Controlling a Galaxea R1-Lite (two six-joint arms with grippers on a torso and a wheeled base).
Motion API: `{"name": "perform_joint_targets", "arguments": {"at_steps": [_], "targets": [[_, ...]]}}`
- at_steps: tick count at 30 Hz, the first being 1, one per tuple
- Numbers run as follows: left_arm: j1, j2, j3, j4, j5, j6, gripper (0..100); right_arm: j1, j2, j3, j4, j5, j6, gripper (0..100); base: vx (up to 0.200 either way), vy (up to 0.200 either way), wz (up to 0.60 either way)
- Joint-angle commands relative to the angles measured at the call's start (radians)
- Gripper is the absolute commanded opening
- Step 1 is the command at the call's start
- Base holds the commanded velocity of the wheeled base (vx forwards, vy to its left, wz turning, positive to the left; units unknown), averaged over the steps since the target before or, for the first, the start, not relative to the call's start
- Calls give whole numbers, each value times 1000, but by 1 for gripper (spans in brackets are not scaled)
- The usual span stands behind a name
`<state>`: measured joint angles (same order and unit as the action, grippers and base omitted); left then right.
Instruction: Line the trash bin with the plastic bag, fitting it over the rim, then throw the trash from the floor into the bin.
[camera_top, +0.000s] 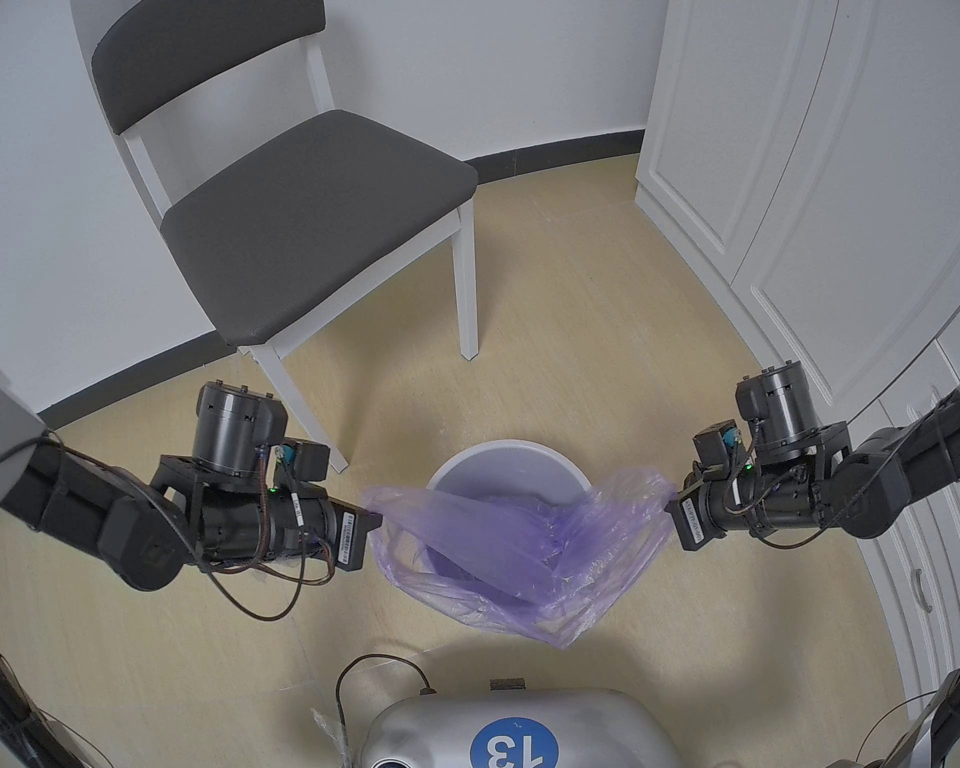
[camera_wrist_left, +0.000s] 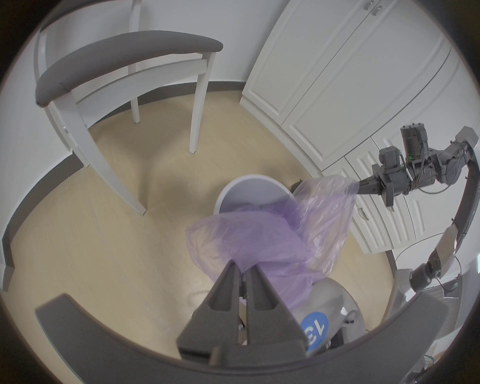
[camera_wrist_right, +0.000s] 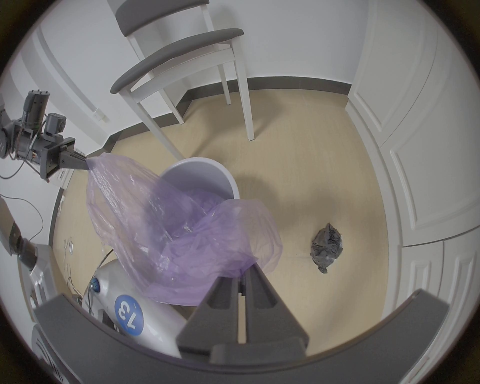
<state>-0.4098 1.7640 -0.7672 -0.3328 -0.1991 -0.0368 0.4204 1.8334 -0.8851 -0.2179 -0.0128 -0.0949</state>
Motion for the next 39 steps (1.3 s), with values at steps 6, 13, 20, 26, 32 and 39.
{"name": "perform_joint_targets", "arguments": {"at_steps": [6,13,20,26,32,39], "targets": [[-23,-127,131,9,-5,3,0,41,-83,94,11,-26,-8,0,0,0,0],[-21,-63,169,-25,-43,0,0,77,-37,114,-8,-32,0,0,0,0,0],[-15,34,155,-177,-46,-3,0,75,46,107,-84,-33,3,0,0,0,0],[-12,229,115,-414,-45,-6,0,51,250,61,-288,-33,11,0,0,0,0],[9,239,88,-434,-36,-8,0,8,260,80,-342,-29,37,0,0,0,0],[42,143,143,-402,-45,0,0,-14,164,213,-348,-19,4,0,0,0,0]]}}
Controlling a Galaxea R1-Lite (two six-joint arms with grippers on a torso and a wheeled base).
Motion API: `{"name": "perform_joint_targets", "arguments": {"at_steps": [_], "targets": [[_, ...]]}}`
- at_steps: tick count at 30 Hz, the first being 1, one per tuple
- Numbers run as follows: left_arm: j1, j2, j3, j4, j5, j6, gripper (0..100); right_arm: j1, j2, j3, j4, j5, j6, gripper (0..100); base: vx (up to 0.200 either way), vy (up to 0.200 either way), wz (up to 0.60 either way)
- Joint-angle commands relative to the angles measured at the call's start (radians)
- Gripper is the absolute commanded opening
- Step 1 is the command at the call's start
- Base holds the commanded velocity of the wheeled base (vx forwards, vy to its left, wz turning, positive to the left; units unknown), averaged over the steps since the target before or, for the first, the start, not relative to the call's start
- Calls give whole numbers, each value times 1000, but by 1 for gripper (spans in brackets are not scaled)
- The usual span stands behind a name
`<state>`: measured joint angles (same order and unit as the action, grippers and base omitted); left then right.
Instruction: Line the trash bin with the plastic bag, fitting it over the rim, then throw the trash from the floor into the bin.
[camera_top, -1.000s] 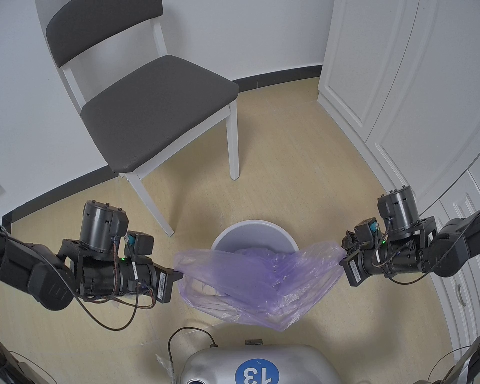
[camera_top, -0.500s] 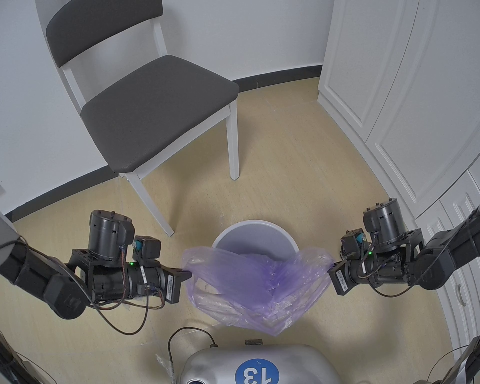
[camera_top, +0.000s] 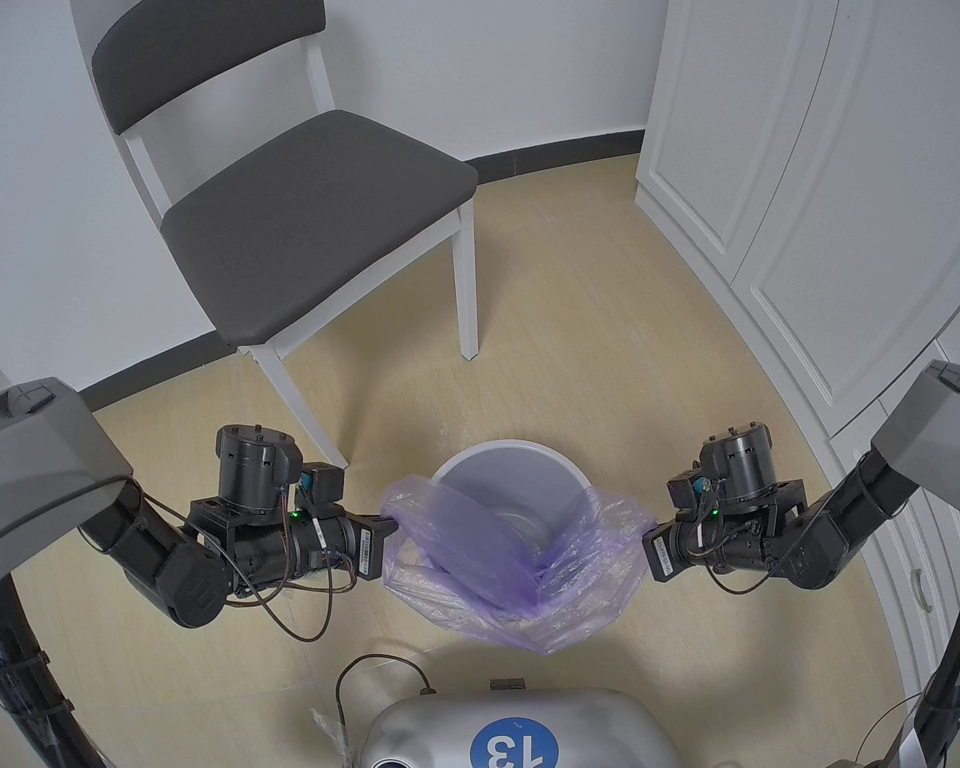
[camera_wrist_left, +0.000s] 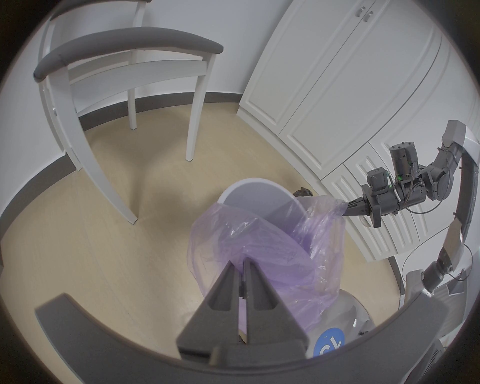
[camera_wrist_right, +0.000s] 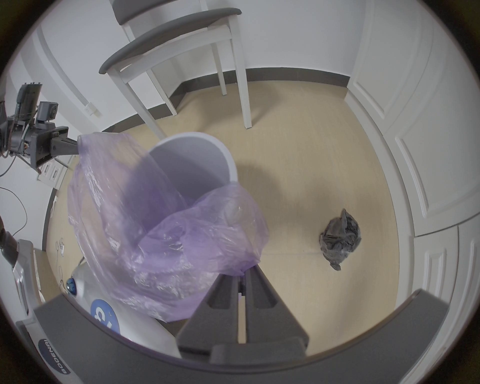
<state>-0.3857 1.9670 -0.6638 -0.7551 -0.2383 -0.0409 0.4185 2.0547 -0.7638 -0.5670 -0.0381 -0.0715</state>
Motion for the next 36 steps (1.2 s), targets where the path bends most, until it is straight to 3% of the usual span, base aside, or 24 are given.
{"name": "perform_joint_targets", "arguments": {"at_steps": [1,11,17,23,30,36], "targets": [[18,-60,41,22,-6,4,0,-12,-59,95,1,6,-19,0,0,0,0],[-85,-111,107,74,5,-5,0,-9,-102,245,-62,7,-85,0,0,0,0],[-64,-37,75,43,10,-10,0,-10,-22,225,-136,7,-71,0,0,0,0],[5,101,-33,-38,11,-2,0,-9,190,161,-390,1,-47,0,0,0,0],[61,187,-143,-30,10,-2,0,-40,202,156,-398,6,-44,0,0,0,0],[50,190,-115,-41,1,4,0,-55,180,253,-421,9,-56,0,0,0,0]]}}
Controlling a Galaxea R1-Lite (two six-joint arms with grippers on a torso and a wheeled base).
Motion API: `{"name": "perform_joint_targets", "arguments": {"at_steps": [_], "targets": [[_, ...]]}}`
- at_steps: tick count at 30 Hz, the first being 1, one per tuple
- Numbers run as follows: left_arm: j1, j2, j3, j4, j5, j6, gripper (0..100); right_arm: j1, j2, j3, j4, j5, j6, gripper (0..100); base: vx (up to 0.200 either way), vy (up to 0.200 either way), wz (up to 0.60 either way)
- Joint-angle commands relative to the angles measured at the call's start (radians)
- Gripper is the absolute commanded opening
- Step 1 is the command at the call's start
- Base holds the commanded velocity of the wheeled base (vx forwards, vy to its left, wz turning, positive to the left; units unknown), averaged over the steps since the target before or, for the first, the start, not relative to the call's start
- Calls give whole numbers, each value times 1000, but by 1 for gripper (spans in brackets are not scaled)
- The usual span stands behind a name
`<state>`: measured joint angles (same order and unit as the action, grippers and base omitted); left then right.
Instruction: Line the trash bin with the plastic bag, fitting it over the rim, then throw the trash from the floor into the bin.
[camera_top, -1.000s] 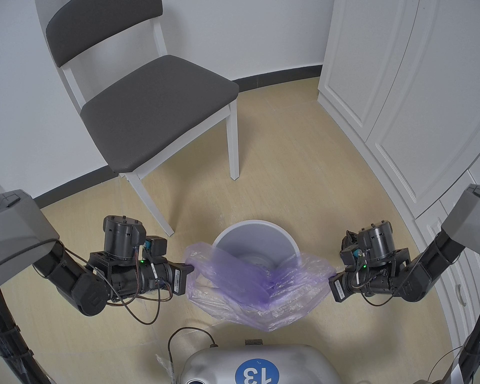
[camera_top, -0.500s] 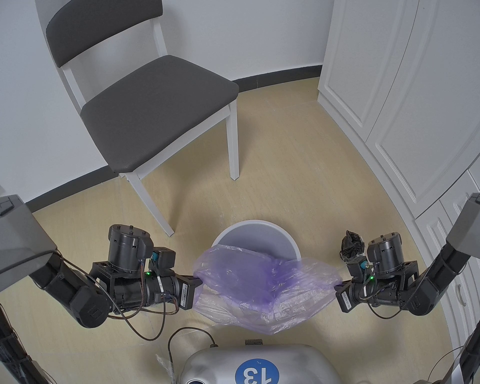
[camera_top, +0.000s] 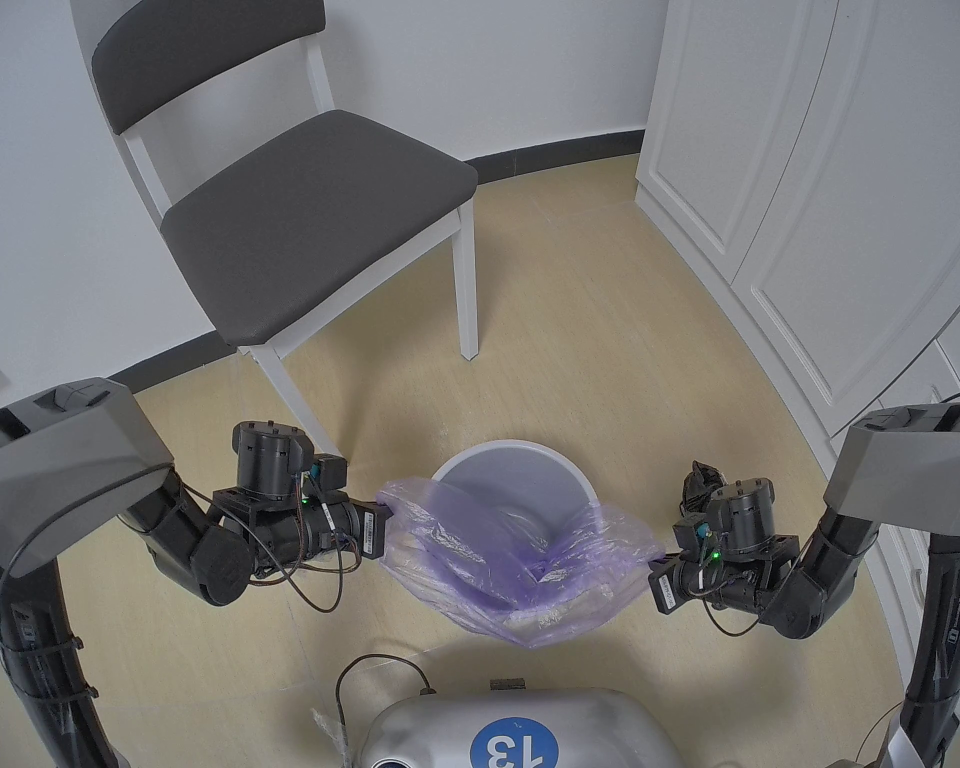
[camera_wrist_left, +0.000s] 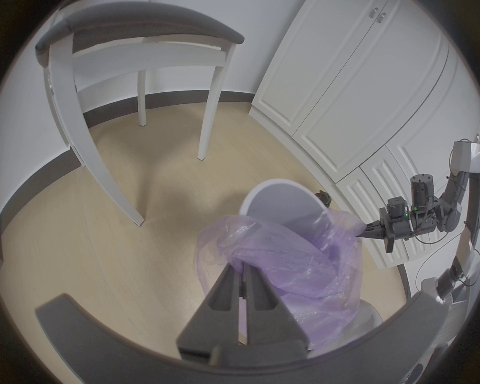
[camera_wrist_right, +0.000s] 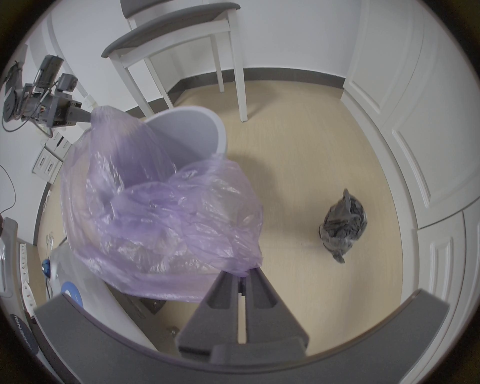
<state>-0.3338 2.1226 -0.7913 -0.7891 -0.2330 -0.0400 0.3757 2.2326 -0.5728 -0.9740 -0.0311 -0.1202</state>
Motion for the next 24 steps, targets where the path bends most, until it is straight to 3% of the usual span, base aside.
{"name": "perform_joint_targets", "arguments": {"at_steps": [1,7,13,24], "targets": [[-7,33,18,-7,-5,3,0,-9,4,70,-18,2,-7,0,0,0,0],[-45,4,69,-65,-9,5,0,20,4,149,-80,2,-33,0,0,0,0],[-56,-18,73,-170,-12,3,0,25,38,223,-219,3,-116,0,0,0,0],[-57,5,40,-242,-12,-6,0,9,71,289,-227,2,-245,0,0,0,0]]}}
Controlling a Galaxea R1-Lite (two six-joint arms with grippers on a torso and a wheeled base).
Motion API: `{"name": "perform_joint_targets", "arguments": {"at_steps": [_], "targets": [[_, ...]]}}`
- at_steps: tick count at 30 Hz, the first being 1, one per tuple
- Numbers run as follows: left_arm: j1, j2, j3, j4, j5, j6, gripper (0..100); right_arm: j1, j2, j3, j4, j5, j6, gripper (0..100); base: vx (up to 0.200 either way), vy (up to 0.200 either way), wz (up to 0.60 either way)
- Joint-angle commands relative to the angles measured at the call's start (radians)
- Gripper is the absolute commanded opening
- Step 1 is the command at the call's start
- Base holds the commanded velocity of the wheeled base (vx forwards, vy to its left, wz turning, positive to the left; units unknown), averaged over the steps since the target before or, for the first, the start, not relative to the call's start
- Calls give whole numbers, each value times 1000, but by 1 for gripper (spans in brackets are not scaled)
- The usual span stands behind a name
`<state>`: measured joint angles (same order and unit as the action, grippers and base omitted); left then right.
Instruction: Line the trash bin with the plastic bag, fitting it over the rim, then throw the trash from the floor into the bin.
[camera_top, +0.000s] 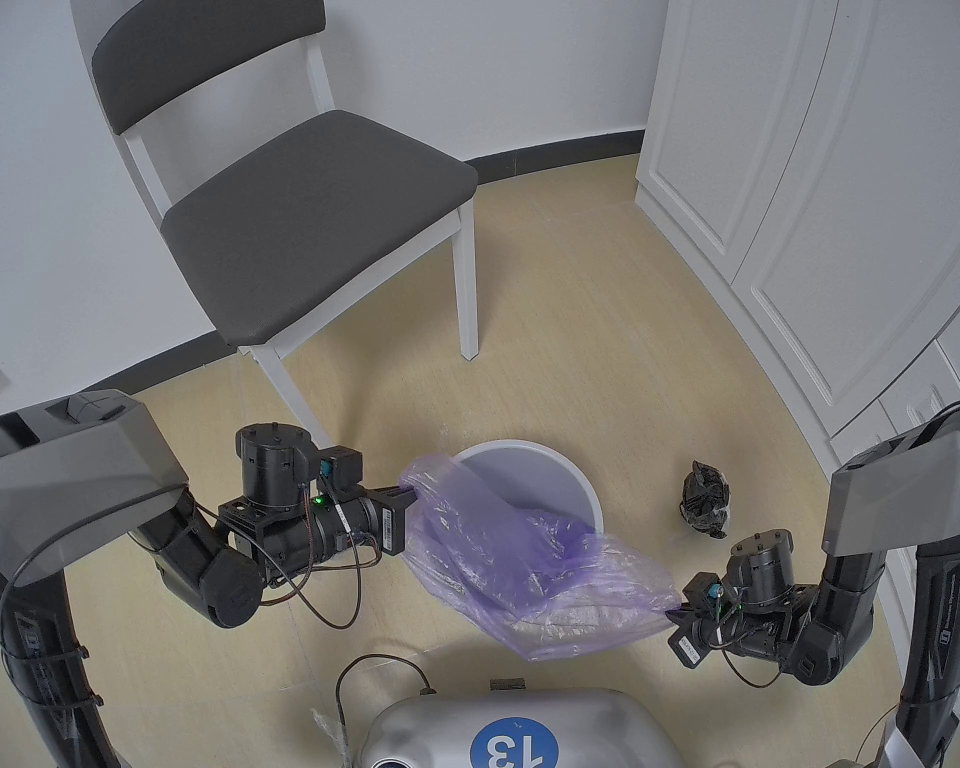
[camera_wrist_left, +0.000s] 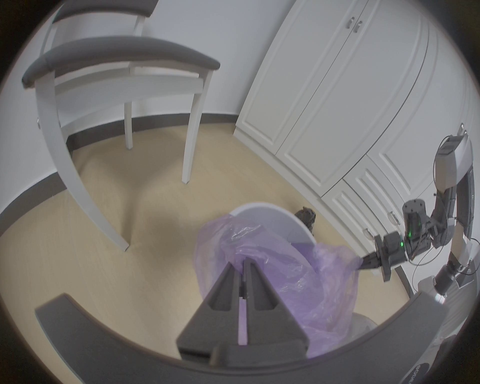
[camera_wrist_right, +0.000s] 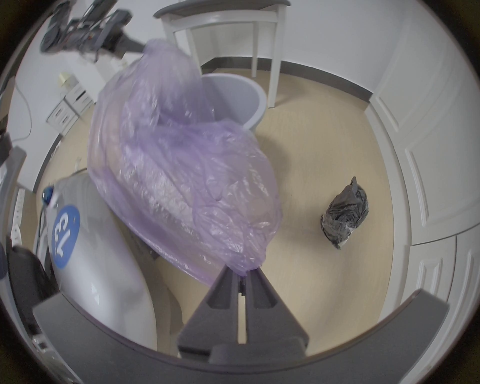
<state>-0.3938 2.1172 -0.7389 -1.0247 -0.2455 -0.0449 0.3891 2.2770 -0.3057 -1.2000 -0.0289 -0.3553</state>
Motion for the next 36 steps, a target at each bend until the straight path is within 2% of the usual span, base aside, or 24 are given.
{"name": "perform_joint_targets", "arguments": {"at_steps": [1,11,16,17,23,29,33,34,36], "targets": [[3,13,-14,-6,0,-1,0,-4,41,22,-6,0,-17,0,0,0,0],[-3,40,0,-3,2,0,0,28,127,56,-176,-2,-14,0,0,0,0],[-11,56,-13,-12,12,0,0,28,121,68,-190,-2,-22,0,0,0,0],[-11,55,-14,-18,12,0,0,27,121,77,-190,-2,-27,100,0,0,0],[-11,38,-8,-40,12,0,0,19,67,108,-219,-2,-59,100,0,0,0],[-11,44,6,-83,12,-1,0,14,-71,165,-247,-2,-100,100,0,0,0],[-11,43,6,-87,12,2,0,39,-111,109,-303,-2,-99,100,0,0,0],[-11,44,6,-87,12,2,0,79,-137,51,-291,-8,-97,100,0,0,0],[-13,44,7,-89,12,0,0,94,-169,14,-237,-12,-100,100,0,0,0]]}}
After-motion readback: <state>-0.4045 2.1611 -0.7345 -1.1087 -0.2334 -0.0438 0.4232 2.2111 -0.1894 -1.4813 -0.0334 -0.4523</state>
